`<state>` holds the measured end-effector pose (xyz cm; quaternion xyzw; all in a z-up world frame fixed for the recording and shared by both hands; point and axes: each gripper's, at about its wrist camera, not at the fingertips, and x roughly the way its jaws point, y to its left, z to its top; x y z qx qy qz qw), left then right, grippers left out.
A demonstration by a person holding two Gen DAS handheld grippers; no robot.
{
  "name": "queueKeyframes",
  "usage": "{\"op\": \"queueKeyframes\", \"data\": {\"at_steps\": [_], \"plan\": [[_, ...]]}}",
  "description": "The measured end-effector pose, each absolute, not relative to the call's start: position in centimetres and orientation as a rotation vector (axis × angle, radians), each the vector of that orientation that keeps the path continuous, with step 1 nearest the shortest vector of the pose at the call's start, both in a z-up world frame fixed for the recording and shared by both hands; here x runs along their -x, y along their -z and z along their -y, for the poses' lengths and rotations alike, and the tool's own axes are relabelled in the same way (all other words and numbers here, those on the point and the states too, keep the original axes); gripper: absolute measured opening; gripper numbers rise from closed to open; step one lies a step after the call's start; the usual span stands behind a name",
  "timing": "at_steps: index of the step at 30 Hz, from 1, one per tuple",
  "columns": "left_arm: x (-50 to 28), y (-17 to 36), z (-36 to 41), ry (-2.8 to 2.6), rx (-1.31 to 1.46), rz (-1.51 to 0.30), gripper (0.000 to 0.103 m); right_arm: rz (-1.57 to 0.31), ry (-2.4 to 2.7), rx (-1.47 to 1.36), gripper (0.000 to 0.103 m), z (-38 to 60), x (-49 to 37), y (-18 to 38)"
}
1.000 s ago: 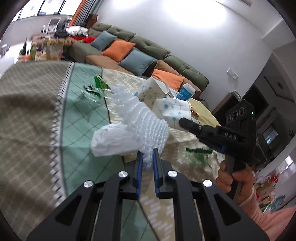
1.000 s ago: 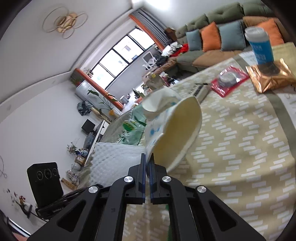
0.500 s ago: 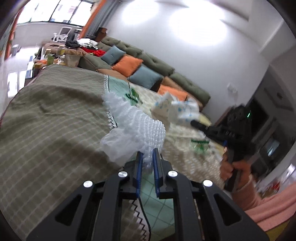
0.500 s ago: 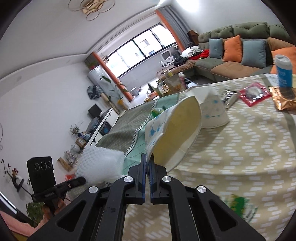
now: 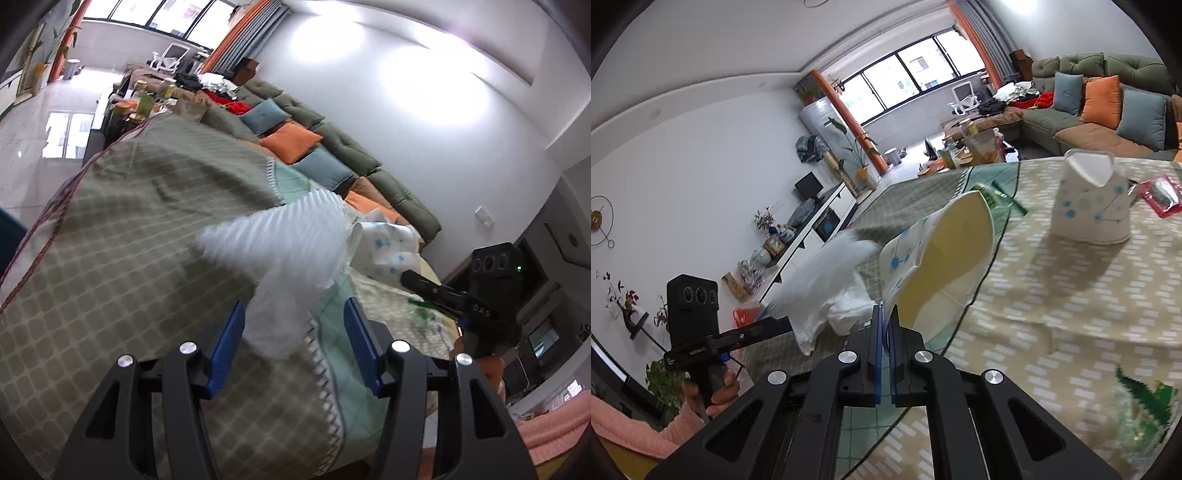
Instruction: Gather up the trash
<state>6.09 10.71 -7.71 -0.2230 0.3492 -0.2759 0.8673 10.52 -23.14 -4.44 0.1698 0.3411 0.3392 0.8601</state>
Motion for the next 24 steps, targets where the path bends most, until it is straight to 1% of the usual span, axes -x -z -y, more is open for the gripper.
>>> {"op": "queueKeyframes", "data": {"at_steps": [1,4,16,19,22,24], "plan": [[-6.2,7.9,-10.9,0.58,0.473,-0.737,0.061,-0.719,-0.715,-0.355,0.003,22.9,-10.4,4.4],[-6.8,8.2,-11.5,0.56,0.489,-0.751,0.064,-0.726,-0.72,-0.353,0.003,22.4,-10.3,4.5],[-7.9,5.7,-8.2,0.484,0.304,-0.694,0.065,-0.738,-0.716,-0.361,0.003,21.9,-10.6,4.6],[-7.7,5.3,-7.6,0.522,0.301,-0.694,0.065,-0.74,-0.711,-0.367,0.003,21.9,-10.6,4.7],[-7.4,5.1,-6.9,0.556,0.32,-0.7,0.071,-0.742,-0.707,-0.378,0.003,22.0,-10.6,5.0],[-7.0,4.9,-6.0,0.556,0.294,-0.692,0.071,-0.747,-0.708,-0.385,0.003,21.8,-10.7,5.3]]}}
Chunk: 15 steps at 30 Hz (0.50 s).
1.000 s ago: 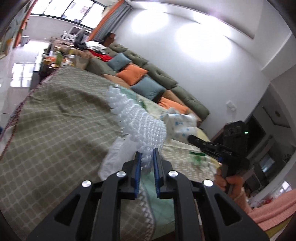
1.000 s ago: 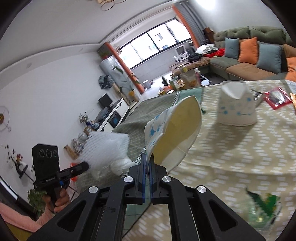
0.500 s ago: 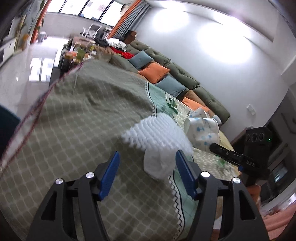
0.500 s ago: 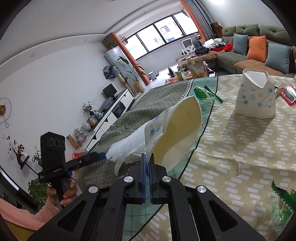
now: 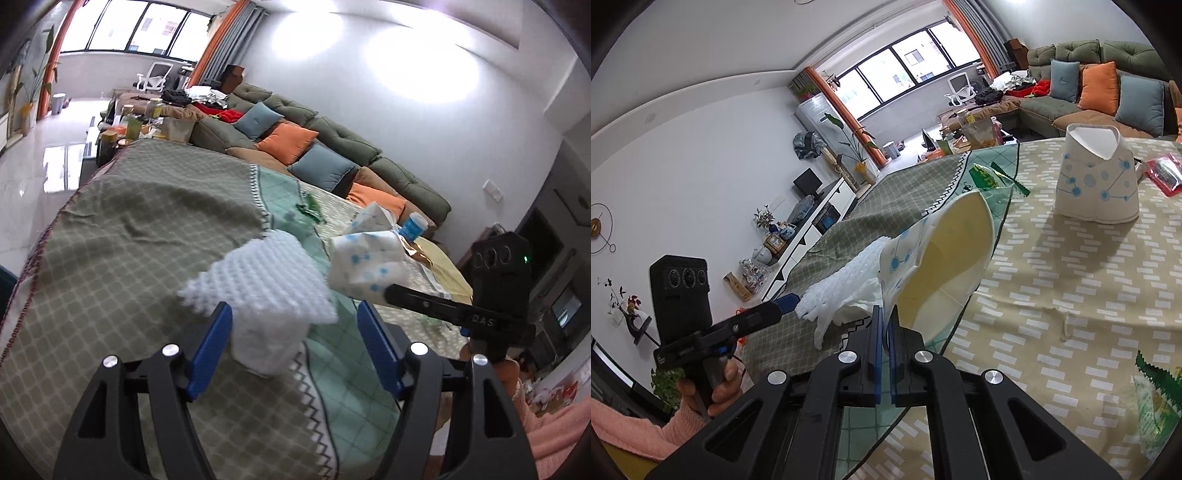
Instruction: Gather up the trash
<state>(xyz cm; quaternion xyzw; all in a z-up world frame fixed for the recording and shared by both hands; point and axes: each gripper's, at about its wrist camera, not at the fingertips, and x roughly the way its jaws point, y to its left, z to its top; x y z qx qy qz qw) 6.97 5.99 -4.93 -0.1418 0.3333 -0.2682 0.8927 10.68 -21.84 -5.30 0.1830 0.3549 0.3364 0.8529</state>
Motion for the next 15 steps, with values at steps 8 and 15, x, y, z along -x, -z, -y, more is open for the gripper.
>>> {"op": "queueKeyframes", "data": {"at_steps": [8,15], "plan": [[-7.0,5.0,-3.3,0.468,0.168,-0.703,0.071,-0.755,-0.719,-0.39,0.003,21.8,-10.4,5.5],[-8.2,7.1,-6.5,0.547,0.448,-0.795,0.071,-0.757,-0.718,-0.402,0.003,21.8,-10.2,5.6]]}}
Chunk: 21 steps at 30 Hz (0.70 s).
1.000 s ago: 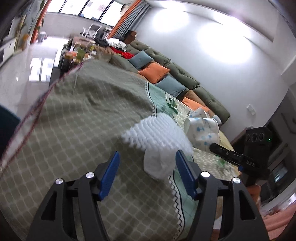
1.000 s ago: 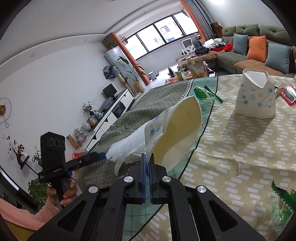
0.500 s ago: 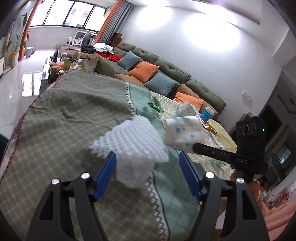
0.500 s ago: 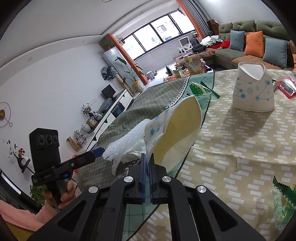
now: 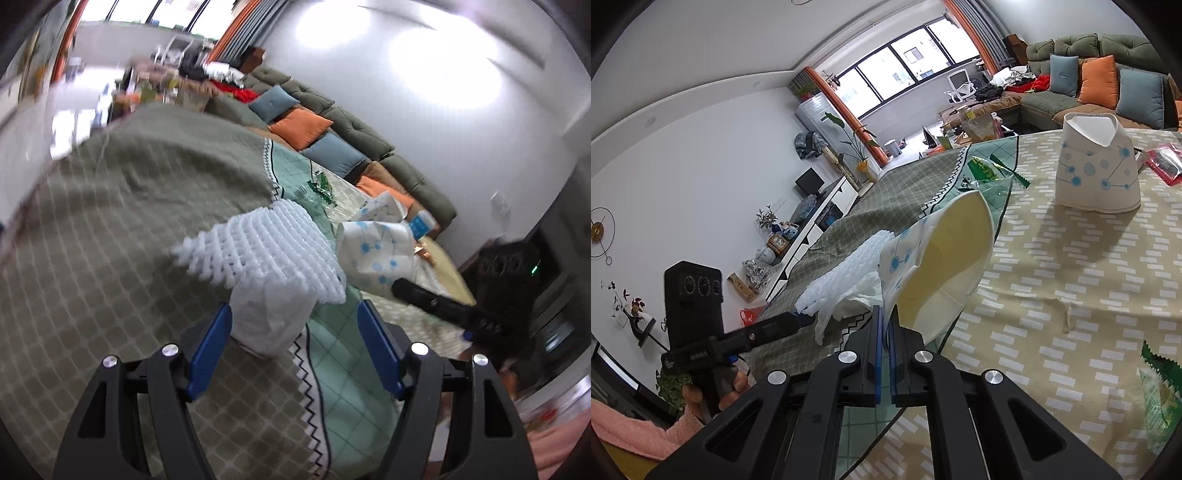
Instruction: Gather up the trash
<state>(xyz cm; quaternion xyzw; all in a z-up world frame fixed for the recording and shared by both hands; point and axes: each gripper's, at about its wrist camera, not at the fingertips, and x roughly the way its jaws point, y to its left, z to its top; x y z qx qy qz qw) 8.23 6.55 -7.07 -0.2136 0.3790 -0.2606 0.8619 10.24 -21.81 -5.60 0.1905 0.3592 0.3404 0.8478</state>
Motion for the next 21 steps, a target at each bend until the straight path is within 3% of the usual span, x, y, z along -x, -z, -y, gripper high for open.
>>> {"op": "queueKeyframes", "data": {"at_steps": [7,12,13,14,21], "plan": [[-11.4,7.9,-7.6,0.579,0.598,-0.819,0.07,-0.76,-0.72,-0.4,0.003,21.9,-10.3,5.8],[-12.6,9.2,-9.8,0.588,0.734,-0.832,0.037,-0.761,-0.722,-0.393,0.003,21.6,-10.2,5.8],[-12.6,9.4,-10.0,0.593,0.74,-0.827,0.022,-0.76,-0.723,-0.393,0.003,21.5,-10.2,5.8],[-12.6,9.4,-10.2,0.593,0.741,-0.823,0.014,-0.759,-0.725,-0.389,0.003,21.3,-10.2,5.7],[-10.7,8.0,-11.2,0.588,0.68,-0.742,0.011,-0.723,-0.754,-0.339,0.003,19.9,-10.0,4.1]]}}
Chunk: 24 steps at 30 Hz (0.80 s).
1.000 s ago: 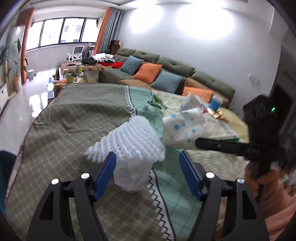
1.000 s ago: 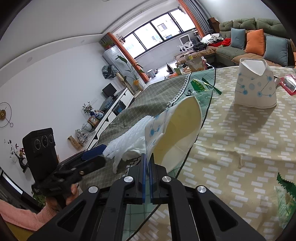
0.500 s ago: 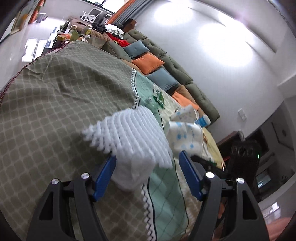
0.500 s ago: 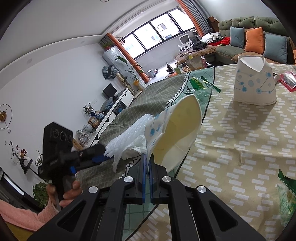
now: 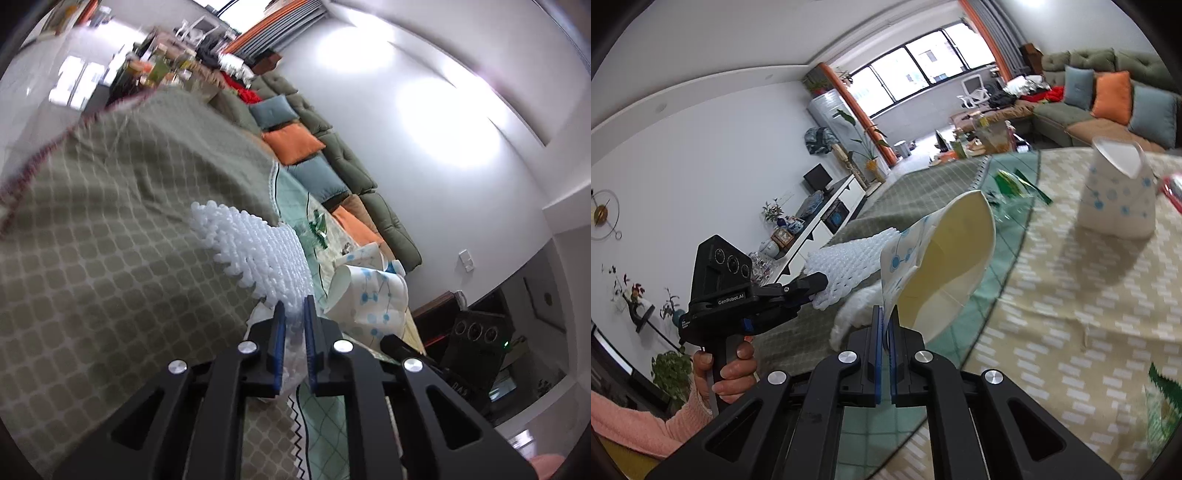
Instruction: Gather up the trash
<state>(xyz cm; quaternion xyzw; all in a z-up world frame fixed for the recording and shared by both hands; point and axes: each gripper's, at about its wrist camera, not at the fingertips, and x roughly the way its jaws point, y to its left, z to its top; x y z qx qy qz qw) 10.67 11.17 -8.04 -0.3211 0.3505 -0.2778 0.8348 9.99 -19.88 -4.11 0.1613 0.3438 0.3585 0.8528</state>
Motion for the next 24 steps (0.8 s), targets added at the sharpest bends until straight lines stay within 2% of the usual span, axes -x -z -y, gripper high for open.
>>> {"op": "queueKeyframes", "data": {"at_steps": [10,24], "plan": [[-4.9,4.5,-13.9,0.442,0.473,-0.612,0.011,-0.7,-0.86,-0.249,0.003,15.6,-9.9,2.2],[1.5,2.5,-23.2,0.155,0.459,-0.523,0.011,-0.745,-1.091,-0.068,0.003,3.8,-9.9,1.5]]}}
